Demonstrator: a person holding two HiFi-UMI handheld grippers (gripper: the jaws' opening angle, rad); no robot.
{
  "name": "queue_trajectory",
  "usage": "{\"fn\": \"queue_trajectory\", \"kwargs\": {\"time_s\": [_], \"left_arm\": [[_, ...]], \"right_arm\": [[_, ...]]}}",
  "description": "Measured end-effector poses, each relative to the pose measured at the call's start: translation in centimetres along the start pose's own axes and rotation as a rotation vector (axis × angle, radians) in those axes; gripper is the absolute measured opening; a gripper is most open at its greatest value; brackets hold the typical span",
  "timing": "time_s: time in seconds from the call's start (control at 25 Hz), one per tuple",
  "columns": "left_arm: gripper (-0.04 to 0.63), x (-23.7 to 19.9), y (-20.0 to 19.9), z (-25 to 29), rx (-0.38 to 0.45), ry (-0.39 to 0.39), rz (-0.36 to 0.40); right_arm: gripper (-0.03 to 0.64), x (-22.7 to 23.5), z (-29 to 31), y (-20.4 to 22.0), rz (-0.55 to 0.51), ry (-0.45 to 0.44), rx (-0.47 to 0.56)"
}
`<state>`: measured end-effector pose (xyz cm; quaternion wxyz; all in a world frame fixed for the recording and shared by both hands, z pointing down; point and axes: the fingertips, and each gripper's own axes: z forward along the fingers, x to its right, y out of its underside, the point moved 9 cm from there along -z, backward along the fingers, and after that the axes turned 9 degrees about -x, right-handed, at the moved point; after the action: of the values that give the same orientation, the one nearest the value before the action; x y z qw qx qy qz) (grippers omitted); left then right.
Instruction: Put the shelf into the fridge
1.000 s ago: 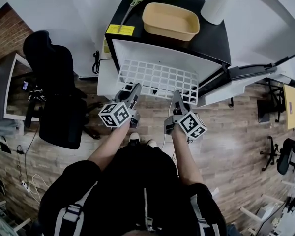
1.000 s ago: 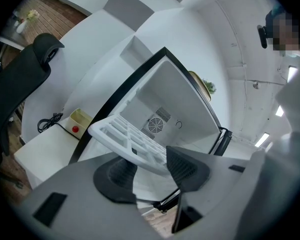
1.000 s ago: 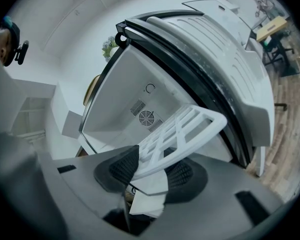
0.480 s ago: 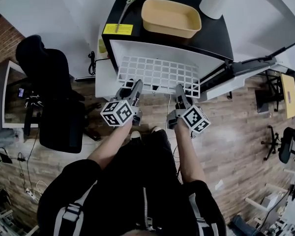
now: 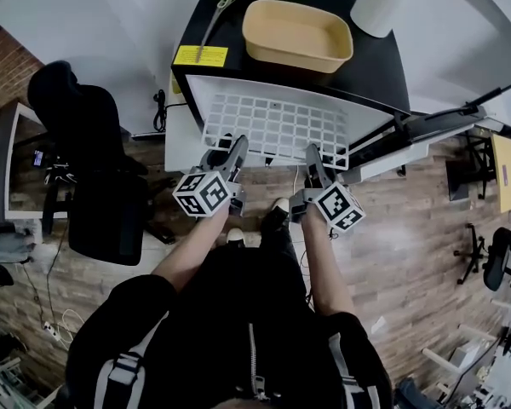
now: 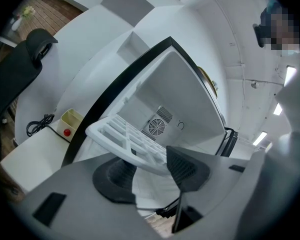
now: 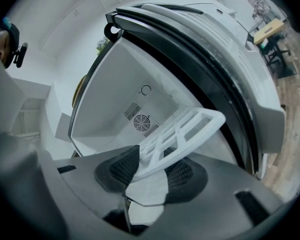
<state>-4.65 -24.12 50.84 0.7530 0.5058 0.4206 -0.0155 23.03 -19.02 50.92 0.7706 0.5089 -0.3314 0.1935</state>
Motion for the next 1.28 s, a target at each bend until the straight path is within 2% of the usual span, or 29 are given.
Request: {"fn": "queue_trajectory", "kwargs": {"time_s": [1.28], "left_arm": [[0.202, -1.7, -2.4, 5.8, 0.029, -0.036, -0.009]], "right_arm": [[0.158, 0.9, 5.6, -3.4, -0.008, 0.008, 0.018]]}}
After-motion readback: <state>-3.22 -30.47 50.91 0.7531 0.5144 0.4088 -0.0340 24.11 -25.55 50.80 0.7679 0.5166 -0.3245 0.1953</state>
